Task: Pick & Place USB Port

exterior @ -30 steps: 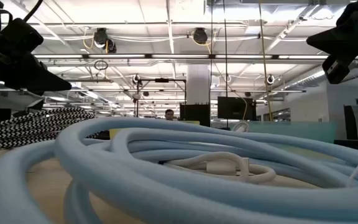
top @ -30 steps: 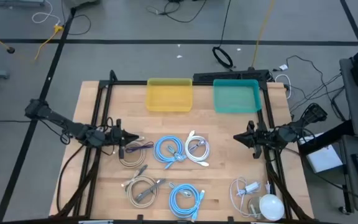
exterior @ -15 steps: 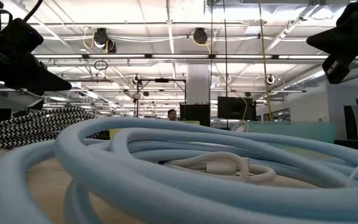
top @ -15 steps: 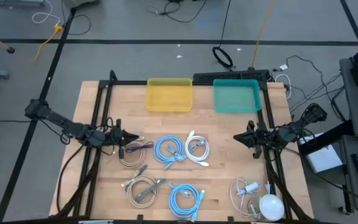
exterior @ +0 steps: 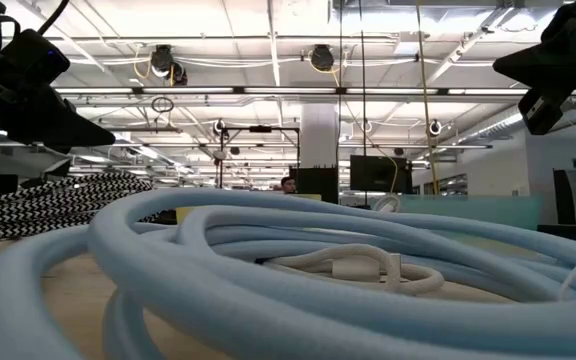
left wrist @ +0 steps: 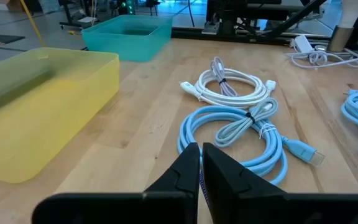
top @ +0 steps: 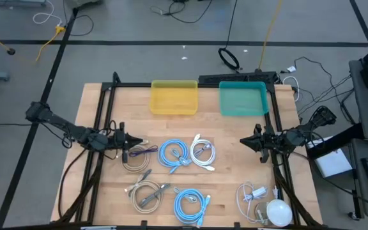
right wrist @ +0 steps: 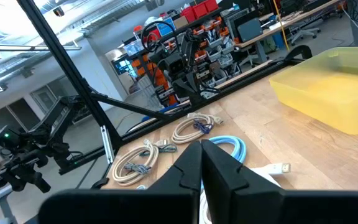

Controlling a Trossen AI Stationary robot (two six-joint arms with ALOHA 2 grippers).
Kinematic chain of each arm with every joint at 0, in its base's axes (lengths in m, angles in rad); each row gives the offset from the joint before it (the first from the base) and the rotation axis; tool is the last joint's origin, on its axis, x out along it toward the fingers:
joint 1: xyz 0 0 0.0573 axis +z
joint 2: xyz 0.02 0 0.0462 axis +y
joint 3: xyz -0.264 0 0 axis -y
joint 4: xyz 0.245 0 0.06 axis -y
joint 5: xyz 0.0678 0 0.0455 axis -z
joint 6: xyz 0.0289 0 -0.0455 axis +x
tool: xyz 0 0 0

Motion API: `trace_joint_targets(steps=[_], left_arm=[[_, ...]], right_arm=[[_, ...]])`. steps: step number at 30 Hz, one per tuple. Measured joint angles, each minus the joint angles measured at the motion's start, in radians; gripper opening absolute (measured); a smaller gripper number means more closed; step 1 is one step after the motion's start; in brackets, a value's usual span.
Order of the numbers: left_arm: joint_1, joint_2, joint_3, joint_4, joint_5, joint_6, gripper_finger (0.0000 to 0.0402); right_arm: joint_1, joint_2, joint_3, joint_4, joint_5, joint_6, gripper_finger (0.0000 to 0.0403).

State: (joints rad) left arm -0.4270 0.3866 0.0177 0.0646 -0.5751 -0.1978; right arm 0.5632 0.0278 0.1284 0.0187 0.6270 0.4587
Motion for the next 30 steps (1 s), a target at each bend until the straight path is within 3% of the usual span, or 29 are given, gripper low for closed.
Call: trace_joint_targets(steps=[14,20,24,26,30], left_arm=[[0.000,0.000,0.000,0.000,0.000,0.000,0.0024],[0.000,0.000,0.000,0.000,0.000,0.000,0.0024],[0.000,0.000,0.000,0.000,0.000,0.000,0.0024],[0.000,0.000,0.000,0.000,0.000,0.000,0.0024],[0.000,0.000,0.000,0.000,0.000,0.000,0.0024]], right_arm=[[0.000,0.000,0.000,0.030,0.000,0.036,0.0004],[0.000,0.001,0.000,0.269,0.003,0.369,0.0004],[0.000,0.020,0.000,0.487,0.090,0.548,0.0004],[0.000,0.030,0.000,0.627,0.104,0.528,0.0004],[0.000,0.056,0.000,0.902,0.081,0.319,0.0004]])
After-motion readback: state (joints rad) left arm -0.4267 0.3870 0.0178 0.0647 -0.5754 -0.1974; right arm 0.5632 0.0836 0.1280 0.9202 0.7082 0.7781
